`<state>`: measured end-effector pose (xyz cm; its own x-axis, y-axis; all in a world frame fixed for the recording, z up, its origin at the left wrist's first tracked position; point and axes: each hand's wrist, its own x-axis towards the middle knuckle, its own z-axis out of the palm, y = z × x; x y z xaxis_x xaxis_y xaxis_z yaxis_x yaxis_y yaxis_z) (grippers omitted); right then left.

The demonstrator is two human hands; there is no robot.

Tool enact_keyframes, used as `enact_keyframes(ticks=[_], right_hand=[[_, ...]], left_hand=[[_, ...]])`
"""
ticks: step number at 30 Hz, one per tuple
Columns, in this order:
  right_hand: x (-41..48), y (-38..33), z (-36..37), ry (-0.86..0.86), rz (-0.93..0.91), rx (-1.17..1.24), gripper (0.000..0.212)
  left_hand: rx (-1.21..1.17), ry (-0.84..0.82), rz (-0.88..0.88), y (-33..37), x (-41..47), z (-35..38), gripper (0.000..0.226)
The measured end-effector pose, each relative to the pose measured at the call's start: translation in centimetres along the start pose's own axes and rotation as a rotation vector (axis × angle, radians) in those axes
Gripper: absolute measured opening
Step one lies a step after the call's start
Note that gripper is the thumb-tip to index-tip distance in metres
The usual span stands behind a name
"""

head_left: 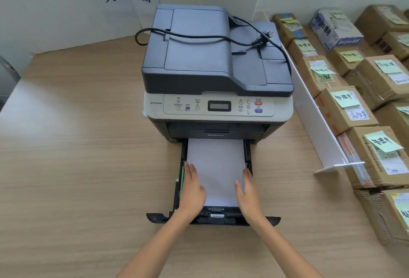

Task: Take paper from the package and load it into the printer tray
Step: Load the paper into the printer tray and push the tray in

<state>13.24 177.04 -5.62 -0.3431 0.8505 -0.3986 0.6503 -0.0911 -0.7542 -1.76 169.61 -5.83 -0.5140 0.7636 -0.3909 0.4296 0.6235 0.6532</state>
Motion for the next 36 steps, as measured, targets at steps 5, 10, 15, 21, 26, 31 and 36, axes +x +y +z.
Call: enact_keyframes(ticks=[5, 10, 15, 21, 26, 31, 36], right_hand=[[-0.9, 0.6, -1.3, 0.128, 0.018, 0.042, 0.043], [-1.4, 2.4, -2.1, 0.222, 0.023, -0.088, 0.039], [-2.0, 4.0, -1.8, 0.141, 0.047, -0.176, 0.043], [-2.2, 4.3, -1.9, 0.065, 0.054, -0.172, 0.049], [-2.0, 4.4, -2.2, 0.043, 0.045, -0.180, 0.050], [-1.9, 4.8, -2.6, 0.035, 0.031, -0.187, 0.051], [-1.5, 5.1, -3.2, 0.026, 0.023, -0.169, 0.051]], left_hand=[[-0.095, 0.091, 0.030, -0.5, -1.1, -1.6, 0.064], [0.009, 0.194, -0.016, -3.2, -1.5, -3.1, 0.056], [0.035, 0.069, -0.080, -5.2, -2.2, -2.9, 0.060], [-0.027, 0.017, -0.088, -5.4, -3.0, -2.2, 0.074], [-0.094, 0.007, -0.135, -5.0, -3.1, -2.5, 0.076], [-0.223, 0.023, -0.170, -4.8, -3.4, -2.1, 0.078], [-0.244, 0.027, -0.195, -4.4, -3.8, -1.6, 0.078]])
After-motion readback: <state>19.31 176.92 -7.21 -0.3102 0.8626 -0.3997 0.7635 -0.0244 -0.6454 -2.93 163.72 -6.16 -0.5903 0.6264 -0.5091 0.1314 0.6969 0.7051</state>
